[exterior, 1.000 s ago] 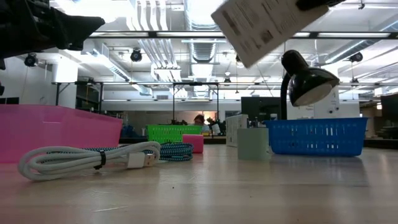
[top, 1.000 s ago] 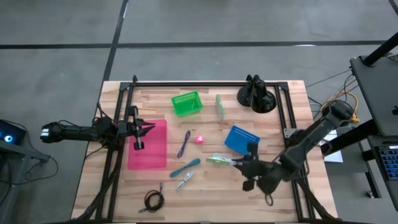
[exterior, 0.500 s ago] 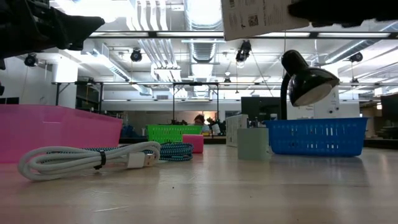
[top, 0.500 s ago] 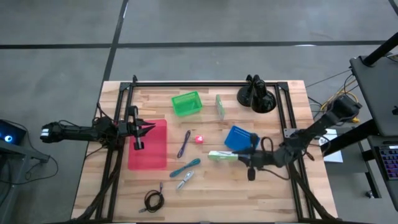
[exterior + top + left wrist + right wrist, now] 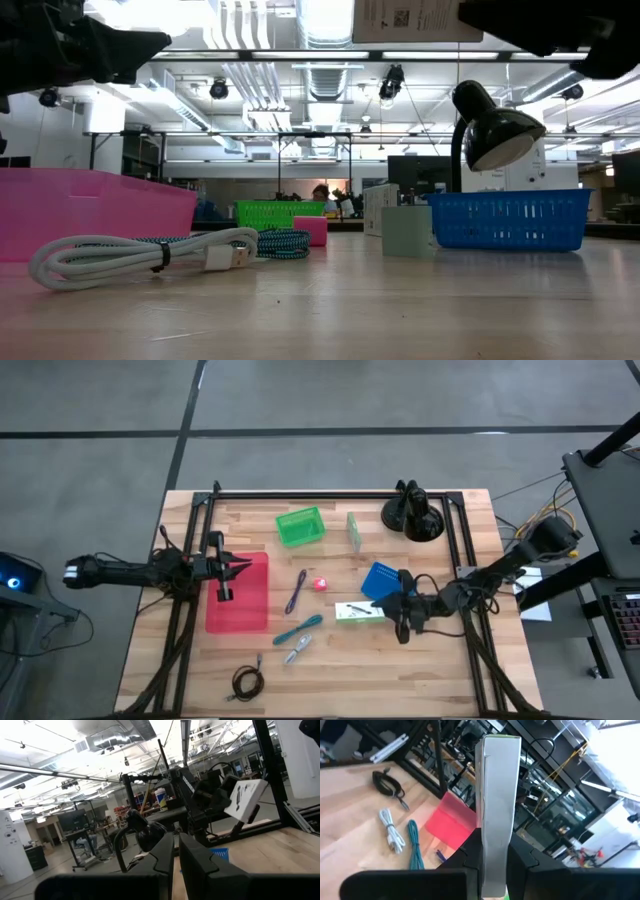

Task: Pick and place items into bin
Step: Put the bottom card reader box into the green bin

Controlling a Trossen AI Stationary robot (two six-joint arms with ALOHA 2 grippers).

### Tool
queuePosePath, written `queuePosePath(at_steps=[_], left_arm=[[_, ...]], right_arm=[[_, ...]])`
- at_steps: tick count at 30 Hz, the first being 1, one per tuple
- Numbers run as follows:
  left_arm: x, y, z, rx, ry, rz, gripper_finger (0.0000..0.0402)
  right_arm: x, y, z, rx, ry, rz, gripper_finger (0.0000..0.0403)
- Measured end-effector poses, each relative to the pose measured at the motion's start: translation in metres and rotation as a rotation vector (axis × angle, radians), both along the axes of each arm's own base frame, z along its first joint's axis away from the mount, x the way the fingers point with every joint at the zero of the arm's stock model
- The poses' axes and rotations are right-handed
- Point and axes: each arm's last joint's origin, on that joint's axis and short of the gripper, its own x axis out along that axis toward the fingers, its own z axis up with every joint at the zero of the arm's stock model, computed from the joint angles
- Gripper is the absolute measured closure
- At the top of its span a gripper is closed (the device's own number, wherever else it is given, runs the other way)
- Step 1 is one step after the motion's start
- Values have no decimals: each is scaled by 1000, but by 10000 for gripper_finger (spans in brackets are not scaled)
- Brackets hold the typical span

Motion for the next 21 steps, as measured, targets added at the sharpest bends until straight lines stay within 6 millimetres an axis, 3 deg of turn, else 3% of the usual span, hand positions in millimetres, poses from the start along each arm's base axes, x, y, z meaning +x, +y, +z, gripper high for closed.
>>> queuePosePath(at_steps=[9,16,21], left_arm=[[1,0,0,0,-4,0,389],[3,0,-3,0,30,0,389],[7,0,-7,65,77,12,386]], right_arm=[[9,-4,-18,-148,64,-49,369],[25,-16,-12,-220,0,-120,369],[40,-28,2,-169,-50,-192,369]])
